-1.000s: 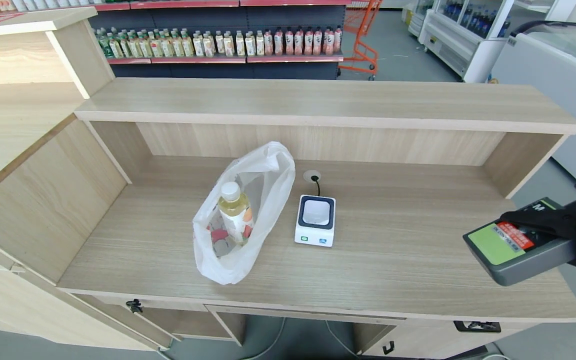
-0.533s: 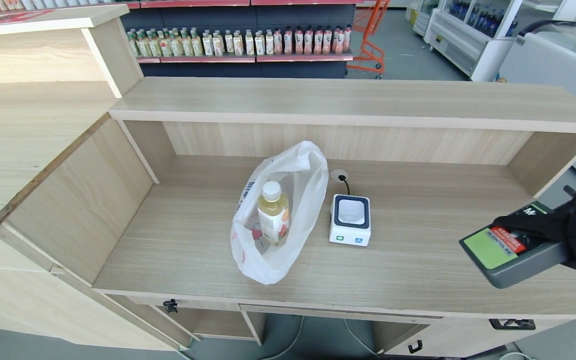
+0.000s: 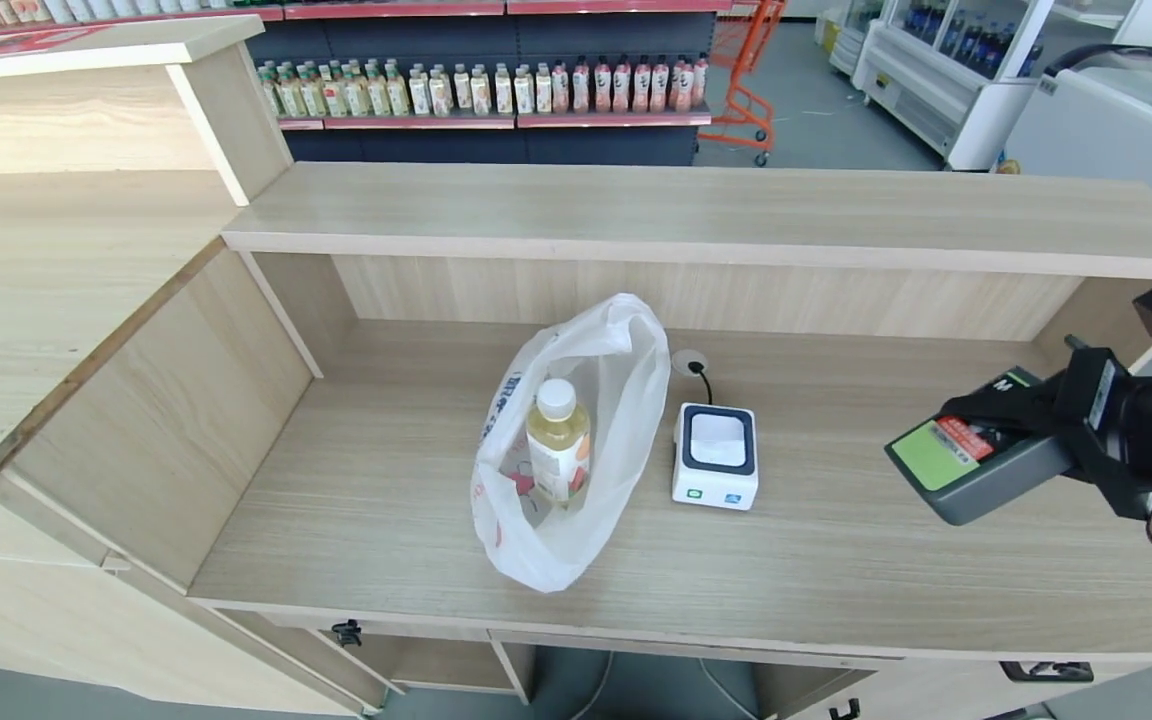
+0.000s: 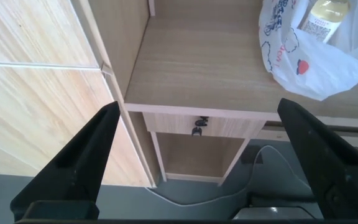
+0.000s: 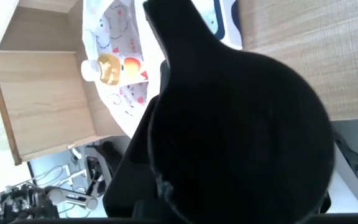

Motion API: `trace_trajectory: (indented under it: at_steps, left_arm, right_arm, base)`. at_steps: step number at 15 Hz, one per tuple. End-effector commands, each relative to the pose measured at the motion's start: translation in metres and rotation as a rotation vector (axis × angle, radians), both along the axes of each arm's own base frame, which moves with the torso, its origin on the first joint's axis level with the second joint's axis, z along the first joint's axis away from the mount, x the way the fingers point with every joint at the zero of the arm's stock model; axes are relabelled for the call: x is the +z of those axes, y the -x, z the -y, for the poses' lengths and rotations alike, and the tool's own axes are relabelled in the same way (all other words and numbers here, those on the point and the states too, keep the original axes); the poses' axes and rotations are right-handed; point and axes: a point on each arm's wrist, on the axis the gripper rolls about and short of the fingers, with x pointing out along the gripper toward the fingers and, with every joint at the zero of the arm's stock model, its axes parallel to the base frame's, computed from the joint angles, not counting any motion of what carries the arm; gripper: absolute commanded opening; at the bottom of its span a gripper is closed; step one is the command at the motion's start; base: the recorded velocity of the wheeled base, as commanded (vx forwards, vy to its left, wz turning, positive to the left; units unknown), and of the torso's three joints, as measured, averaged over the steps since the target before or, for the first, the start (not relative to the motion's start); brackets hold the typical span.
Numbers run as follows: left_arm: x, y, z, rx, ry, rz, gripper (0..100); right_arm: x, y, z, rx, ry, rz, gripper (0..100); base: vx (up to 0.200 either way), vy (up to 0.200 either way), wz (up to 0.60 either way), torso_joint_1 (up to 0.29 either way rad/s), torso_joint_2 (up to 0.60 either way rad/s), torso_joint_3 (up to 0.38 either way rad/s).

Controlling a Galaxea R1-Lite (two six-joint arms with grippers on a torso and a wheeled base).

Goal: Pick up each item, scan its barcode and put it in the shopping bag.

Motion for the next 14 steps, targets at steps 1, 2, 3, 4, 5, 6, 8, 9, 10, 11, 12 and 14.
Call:
trace_trajectory:
  at_steps: [1, 2, 3, 4, 5, 6, 8, 9, 10, 11, 12, 14]
  left_arm:
    - [0.000, 0.000, 0.000, 0.001, 0.000, -0.002, 100]
    - [0.000, 0.000, 0.000, 0.001, 0.000, -0.002, 100]
    - [0.000, 0.000, 0.000, 0.001, 0.000, -0.002, 100]
    - [0.000, 0.000, 0.000, 0.001, 0.000, -0.002, 100]
    - [0.000, 0.000, 0.000, 0.001, 0.000, -0.002, 100]
    - [0.000, 0.000, 0.000, 0.001, 0.000, -0.002, 100]
    - [0.000, 0.000, 0.000, 0.001, 0.000, -0.002, 100]
    - [0.000, 0.000, 0.000, 0.001, 0.000, -0.002, 100]
    - [0.000, 0.000, 0.000, 0.001, 0.000, -0.002, 100]
    - [0.000, 0.000, 0.000, 0.001, 0.000, -0.002, 100]
    - [0.000, 0.000, 0.000, 0.001, 0.000, -0.002, 100]
    - [0.000, 0.000, 0.000, 0.001, 0.000, -0.002, 100]
  right_arm:
    - [-0.015, -0.018, -0.004, 0.004, 0.025, -0.063, 0]
    - [-0.020, -0.029, -0.005, 0.019, 0.055, -0.063, 0]
    - [-0.025, -0.037, -0.007, 0.031, 0.072, -0.049, 0]
    - [-0.031, -0.045, -0.009, 0.048, 0.085, -0.041, 0]
    - [-0.036, -0.052, -0.016, 0.077, 0.099, -0.037, 0]
    - [-0.041, -0.057, -0.020, 0.099, 0.118, -0.037, 0]
    - [-0.054, -0.068, -0.025, 0.161, 0.204, -0.023, 0]
    - [-0.060, -0.073, -0.027, 0.183, 0.236, -0.010, 0]
    - [-0.065, -0.082, -0.029, 0.197, 0.255, 0.012, 0]
    - [-0.071, -0.092, -0.034, 0.207, 0.257, 0.045, 0]
    - [-0.073, -0.095, -0.036, 0.209, 0.256, 0.058, 0]
    - [-0.090, -0.119, -0.055, 0.238, 0.249, 0.153, 0]
  base:
    - [0.000, 0.000, 0.00, 0.000, 0.00, 0.000]
    - [0.000, 0.000, 0.00, 0.000, 0.00, 0.000]
    - [0.000, 0.000, 0.00, 0.000, 0.00, 0.000]
    - [0.000, 0.000, 0.00, 0.000, 0.00, 0.000]
    - [0.000, 0.000, 0.00, 0.000, 0.00, 0.000]
    - [0.000, 0.000, 0.00, 0.000, 0.00, 0.000]
    - [0.000, 0.000, 0.00, 0.000, 0.00, 0.000]
    - [0.000, 0.000, 0.00, 0.000, 0.00, 0.000]
    - [0.000, 0.000, 0.00, 0.000, 0.00, 0.000]
    - [0.000, 0.000, 0.00, 0.000, 0.00, 0.000]
    - [0.000, 0.000, 0.00, 0.000, 0.00, 0.000]
    - [0.000, 0.000, 0.00, 0.000, 0.00, 0.000]
